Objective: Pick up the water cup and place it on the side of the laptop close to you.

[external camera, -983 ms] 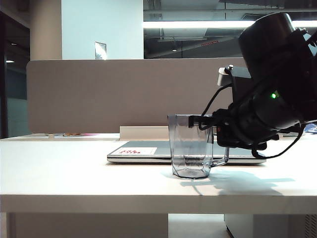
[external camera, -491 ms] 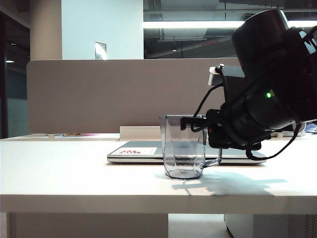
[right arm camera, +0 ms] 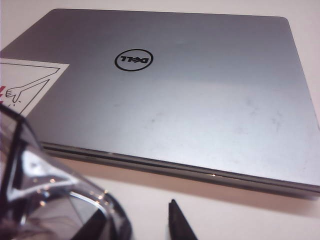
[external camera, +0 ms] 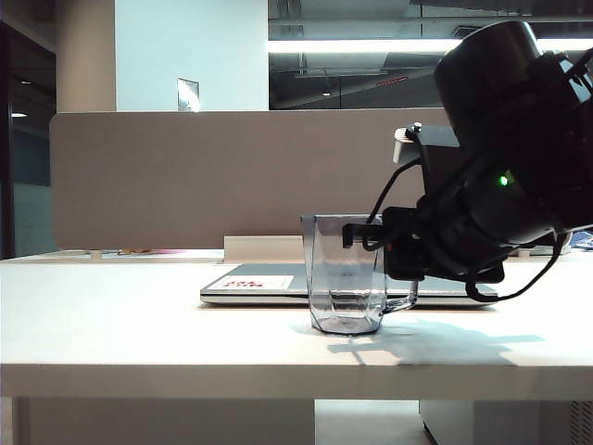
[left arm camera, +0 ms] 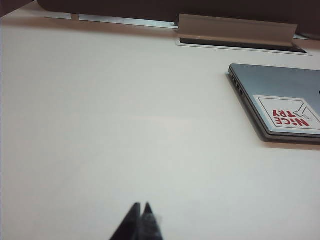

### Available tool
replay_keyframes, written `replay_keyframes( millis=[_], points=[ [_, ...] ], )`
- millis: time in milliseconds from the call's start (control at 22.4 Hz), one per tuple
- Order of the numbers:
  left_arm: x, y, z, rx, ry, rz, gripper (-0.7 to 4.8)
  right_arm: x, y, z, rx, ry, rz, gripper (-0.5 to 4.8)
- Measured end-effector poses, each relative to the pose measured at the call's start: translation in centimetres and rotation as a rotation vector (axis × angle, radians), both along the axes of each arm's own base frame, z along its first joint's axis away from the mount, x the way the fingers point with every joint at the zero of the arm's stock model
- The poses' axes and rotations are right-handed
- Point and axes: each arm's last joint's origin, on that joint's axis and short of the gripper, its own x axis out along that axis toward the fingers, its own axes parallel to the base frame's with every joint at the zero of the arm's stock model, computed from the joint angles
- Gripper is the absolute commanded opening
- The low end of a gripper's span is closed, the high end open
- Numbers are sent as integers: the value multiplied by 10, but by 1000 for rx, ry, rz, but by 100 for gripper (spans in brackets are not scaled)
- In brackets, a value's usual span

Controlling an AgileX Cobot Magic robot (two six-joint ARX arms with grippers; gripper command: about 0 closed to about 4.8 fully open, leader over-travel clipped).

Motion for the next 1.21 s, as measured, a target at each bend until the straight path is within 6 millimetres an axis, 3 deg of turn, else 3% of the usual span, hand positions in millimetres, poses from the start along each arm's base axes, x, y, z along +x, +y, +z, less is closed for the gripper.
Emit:
replay_keyframes(
  millis=[447,849,1206],
  points=[
    [0,0,0,0,1,0,-3,-7,-1,-3,-33,26,12,154],
    [0,0,0,0,1,-1,-3,-20,-13,8,-29,-7,-28,154],
    [0,0,0,-1,0,-4,-3,-23,-13,2,-53,53,19,154]
  ],
)
